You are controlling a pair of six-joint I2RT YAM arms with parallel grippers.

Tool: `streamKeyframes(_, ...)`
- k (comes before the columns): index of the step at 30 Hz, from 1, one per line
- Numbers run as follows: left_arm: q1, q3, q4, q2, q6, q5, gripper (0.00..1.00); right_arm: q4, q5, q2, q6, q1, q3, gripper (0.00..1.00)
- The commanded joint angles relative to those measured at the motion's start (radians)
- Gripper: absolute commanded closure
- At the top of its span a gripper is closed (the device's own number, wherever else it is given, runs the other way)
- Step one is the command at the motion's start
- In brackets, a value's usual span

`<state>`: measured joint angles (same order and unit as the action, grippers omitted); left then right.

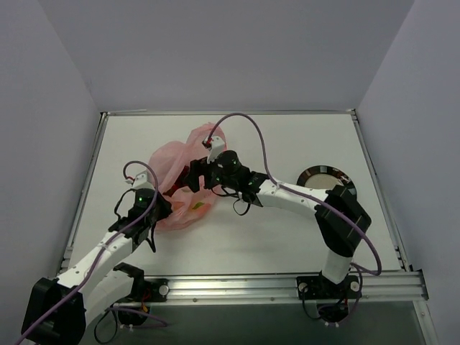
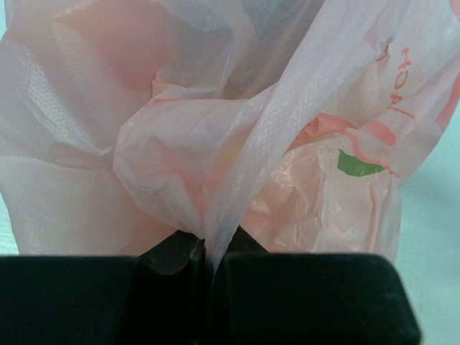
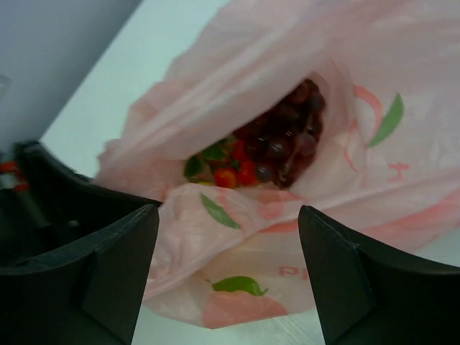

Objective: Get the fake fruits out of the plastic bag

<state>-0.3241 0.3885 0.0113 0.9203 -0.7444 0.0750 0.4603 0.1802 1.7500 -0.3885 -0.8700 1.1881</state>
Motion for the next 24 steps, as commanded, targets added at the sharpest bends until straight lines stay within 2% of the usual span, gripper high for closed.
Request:
streamKeyframes(1,-0.003,0.041,-0.013,-0.031,-0.004,0.009,0.98,0.087,-0.154,0.038,-0.003,0.028,-0.056,0.27)
streamKeyframes(2,-0.001,0.035,-0.013,-0.035,-0.003,0.009,0.98,0.084,-0.169,0.081,0.011,0.032,-0.051,0.35)
streamKeyframes(4,-0.003,0.017,-0.02,-0.038,0.004,-0.001,0.98,0.084,-0.177,0.126,0.023,0.049,-0.028,0.41)
streamKeyframes(5,-0.003,0.01,-0.027,-0.038,0.005,-0.004,0.98,0.099,-0.177,0.169,0.025,0.052,-0.027,0.69)
streamKeyframes(6,-0.001,0.006,-0.033,-0.038,0.01,-0.006,0.98,0.098,-0.177,0.19,0.022,0.055,-0.018,0.74)
streamKeyframes(10,-0.001,-0.014,-0.034,-0.035,0.019,-0.004,0.98,0.113,-0.177,0.221,0.011,0.033,-0.063,0.75)
streamKeyframes(11,-0.001,-0.025,-0.036,-0.034,0.019,-0.006,0.98,0.127,-0.177,0.209,-0.001,0.026,-0.082,0.85)
streamKeyframes(13,-0.003,-0.034,-0.045,-0.038,0.017,-0.012,0.98,0.153,-0.177,0.18,-0.036,-0.003,-0.163,0.93)
streamKeyframes(17,-0.004,-0.085,-0.065,-0.075,0.025,-0.018,0.97,0.199,-0.263,0.131,-0.064,-0.04,-0.281,0.92)
streamKeyframes(18,-0.004,-0.095,-0.076,-0.083,0.028,-0.027,0.98,0.199,-0.271,0.118,-0.064,-0.04,-0.298,0.88)
streamKeyframes(19,-0.004,-0.106,-0.088,-0.101,0.033,-0.041,0.98,0.201,-0.277,0.083,-0.062,-0.041,-0.326,0.78)
streamKeyframes(22,-0.007,-0.135,-0.119,-0.136,0.051,-0.072,0.98,0.152,-0.288,-0.01,-0.009,-0.04,-0.332,0.64)
streamKeyframes(24,-0.01,-0.142,-0.129,-0.15,0.062,-0.075,0.97,0.105,-0.262,-0.053,0.037,-0.04,-0.295,0.61)
